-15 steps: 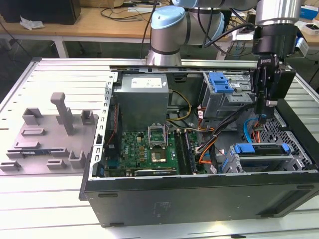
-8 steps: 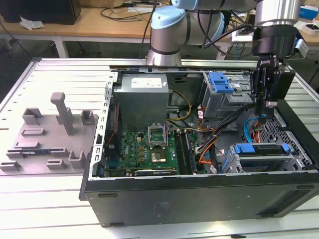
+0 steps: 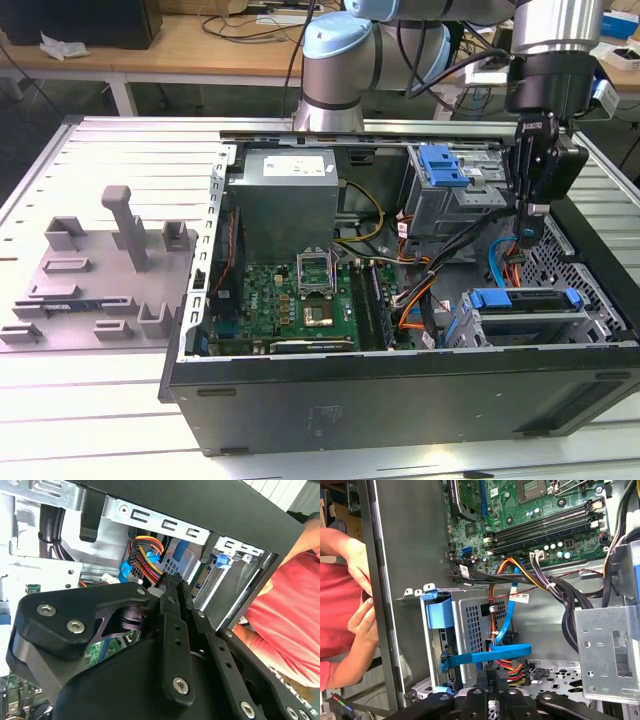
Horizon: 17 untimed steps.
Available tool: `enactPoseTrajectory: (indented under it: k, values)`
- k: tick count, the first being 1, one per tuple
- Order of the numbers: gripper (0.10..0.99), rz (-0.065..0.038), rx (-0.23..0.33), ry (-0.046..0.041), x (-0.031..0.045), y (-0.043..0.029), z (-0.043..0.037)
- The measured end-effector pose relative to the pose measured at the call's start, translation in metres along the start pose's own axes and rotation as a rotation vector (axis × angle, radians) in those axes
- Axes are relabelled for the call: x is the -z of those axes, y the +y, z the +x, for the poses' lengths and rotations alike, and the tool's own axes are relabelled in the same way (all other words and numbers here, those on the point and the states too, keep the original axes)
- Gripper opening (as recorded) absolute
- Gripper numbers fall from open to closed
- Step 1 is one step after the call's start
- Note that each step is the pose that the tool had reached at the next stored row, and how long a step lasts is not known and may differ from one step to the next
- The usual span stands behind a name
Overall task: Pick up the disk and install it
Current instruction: 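Insert the first disk wire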
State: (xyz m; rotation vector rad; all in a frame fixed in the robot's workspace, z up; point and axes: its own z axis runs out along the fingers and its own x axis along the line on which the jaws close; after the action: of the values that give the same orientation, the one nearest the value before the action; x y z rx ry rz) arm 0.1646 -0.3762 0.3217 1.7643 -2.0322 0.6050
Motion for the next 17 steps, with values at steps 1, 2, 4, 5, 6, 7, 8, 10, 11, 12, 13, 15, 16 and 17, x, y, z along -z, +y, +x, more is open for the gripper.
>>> enactPoseTrajectory:
  k: [1,2,4,5,6,7,8,10,11,12,13,15,16,17]
  values:
    - [0.169,-0.002,-0.001,0.0003,-0.0003,-0.0001,0.0005]
    - [0.169,-0.003,-0.002,0.0004,-0.0006,-0.0002,0.0009]
    - [0.169,-0.003,-0.002,0.0005,-0.0007,-0.0002,0.0010]
    - [0.169,-0.003,-0.002,0.0005,-0.0007,-0.0002,0.0010]
    - [0.169,-0.003,-0.002,0.0006,-0.0009,-0.0003,0.0014]
    - [0.169,-0.003,-0.002,0.0002,-0.0013,-0.0005,0.0023]
    - [0.169,-0.004,-0.002,-0.0018,-0.0017,-0.0008,0.0033]
    - [0.169,-0.006,-0.002,-0.0182,-0.0032,-0.0018,0.0090]
    - [0.169,-0.006,-0.002,-0.0223,-0.0028,-0.0021,0.0109]
    - [0.169,-0.007,-0.002,-0.0269,-0.0020,-0.0025,0.0129]
    - [0.169,-0.008,-0.002,-0.0318,-0.0010,-0.0029,0.0150]
    - [0.169,-0.009,-0.002,-0.0389,0.0029,-0.0037,0.0212]
    - [0.169,-0.010,-0.002,-0.0438,0.0047,-0.0043,0.0257]
    - [0.169,-0.011,-0.002,-0.0525,0.0041,-0.0049,0.0294]
